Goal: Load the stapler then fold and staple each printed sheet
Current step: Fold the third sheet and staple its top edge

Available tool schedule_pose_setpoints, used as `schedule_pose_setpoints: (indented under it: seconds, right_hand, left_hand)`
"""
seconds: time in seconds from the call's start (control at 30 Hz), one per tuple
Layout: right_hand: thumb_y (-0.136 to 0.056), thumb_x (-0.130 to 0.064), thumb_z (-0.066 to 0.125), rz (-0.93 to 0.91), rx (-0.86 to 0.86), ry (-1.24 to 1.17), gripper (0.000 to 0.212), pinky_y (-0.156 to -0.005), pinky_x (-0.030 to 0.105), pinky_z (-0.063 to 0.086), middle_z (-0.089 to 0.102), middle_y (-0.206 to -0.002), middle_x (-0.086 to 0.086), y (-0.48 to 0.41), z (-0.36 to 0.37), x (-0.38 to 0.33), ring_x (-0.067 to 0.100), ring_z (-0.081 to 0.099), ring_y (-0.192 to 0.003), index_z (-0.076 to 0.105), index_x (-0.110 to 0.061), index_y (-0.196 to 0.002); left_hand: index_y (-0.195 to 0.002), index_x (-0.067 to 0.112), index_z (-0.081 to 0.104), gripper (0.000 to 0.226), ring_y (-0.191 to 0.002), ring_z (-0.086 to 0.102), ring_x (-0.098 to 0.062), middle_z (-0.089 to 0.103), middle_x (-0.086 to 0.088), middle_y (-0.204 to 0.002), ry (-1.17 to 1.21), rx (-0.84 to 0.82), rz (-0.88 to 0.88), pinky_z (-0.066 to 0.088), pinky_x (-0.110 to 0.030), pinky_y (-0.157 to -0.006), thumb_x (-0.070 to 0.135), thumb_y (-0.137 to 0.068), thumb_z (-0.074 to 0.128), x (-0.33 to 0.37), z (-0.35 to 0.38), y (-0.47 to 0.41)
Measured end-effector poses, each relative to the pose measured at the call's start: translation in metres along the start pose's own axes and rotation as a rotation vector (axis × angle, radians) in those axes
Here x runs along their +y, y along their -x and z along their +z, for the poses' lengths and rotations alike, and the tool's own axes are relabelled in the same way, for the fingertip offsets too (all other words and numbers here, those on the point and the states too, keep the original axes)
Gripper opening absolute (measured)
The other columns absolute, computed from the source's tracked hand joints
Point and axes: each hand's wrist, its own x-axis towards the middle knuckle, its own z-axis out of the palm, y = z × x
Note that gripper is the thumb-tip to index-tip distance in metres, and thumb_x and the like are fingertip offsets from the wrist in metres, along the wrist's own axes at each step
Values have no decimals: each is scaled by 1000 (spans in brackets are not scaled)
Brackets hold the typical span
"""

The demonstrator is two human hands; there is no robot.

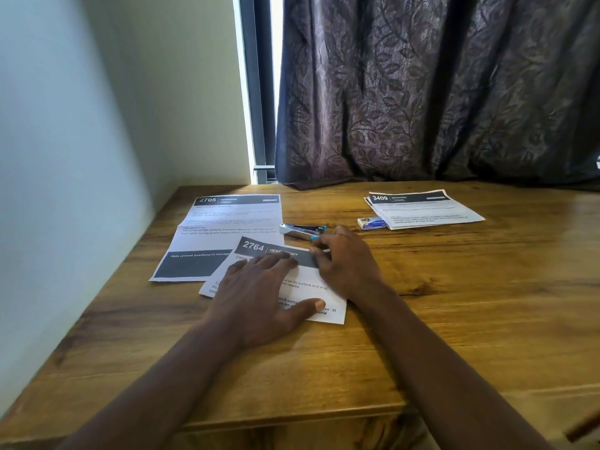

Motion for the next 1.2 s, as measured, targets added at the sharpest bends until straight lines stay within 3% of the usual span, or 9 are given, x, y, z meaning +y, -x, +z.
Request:
schedule_pose_setpoints:
  seconds: [0.13, 0.43, 0.67, 0.83, 1.07, 1.2]
  right_hand:
    - [-94, -46, 64, 26, -7, 5, 34, -87, 29, 47, 57, -118, -1, -2, 2, 1, 14, 52, -109, 68, -28, -122]
    - [-89, -26, 74, 53, 22, -186, 8, -88, 37, 55, 73, -100, -5, -5, -4, 9, 10, 62, -96, 76, -23, -97]
    - [-92, -32, 70, 66, 14, -52, 17, -85, 33, 53, 72, -109, -3, -5, -1, 4, 13, 61, -101, 74, -25, -106]
    - [-96, -31, 64, 54, 24, 22, 15, -74, 27, 41, 67, -109, -3, -1, 0, 1, 11, 55, -95, 69, -24, -109]
    - [-100, -34, 56, -15, 25, 129, 18, -81, 32, 52, 62, -115, -3, 0, -1, -1, 16, 59, -99, 62, -25, -115]
    - [-100, -34, 57, -38, 29, 142, 21, -81, 32, 53, 62, -116, -2, 2, -3, 1, 15, 60, -99, 62, -26, -118]
  left_hand:
    - [-154, 36, 33, 88, -150, 29, -14, 31, 12, -165, 32, -28, -4, 20, -41, -124, 87, -83, 42, 1, 0, 0]
    - [-154, 37, 33, 92, -150, 30, -13, 29, 15, -165, 68, -52, 6, 20, -44, -126, 90, -80, 35, -2, 2, -1]
    - [-159, 38, 20, 99, -157, 12, -8, 14, 16, -170, 55, -117, -7, 10, -46, -129, 93, -78, 36, -2, 4, -3]
    - [-162, 39, 6, 109, -158, -5, -7, -1, 14, -172, 13, -177, -59, 2, -54, -128, 98, -73, 27, 3, 6, 0]
    - [-158, 50, -7, 115, -156, -23, -19, -21, 3, -170, 13, -188, -160, -9, -55, -126, 106, -61, 20, 4, 9, 5]
    - [-156, 53, -10, 119, -154, -29, -26, -24, 0, -169, -3, -205, -201, -15, -66, -120, 109, -55, 18, 3, 8, 4]
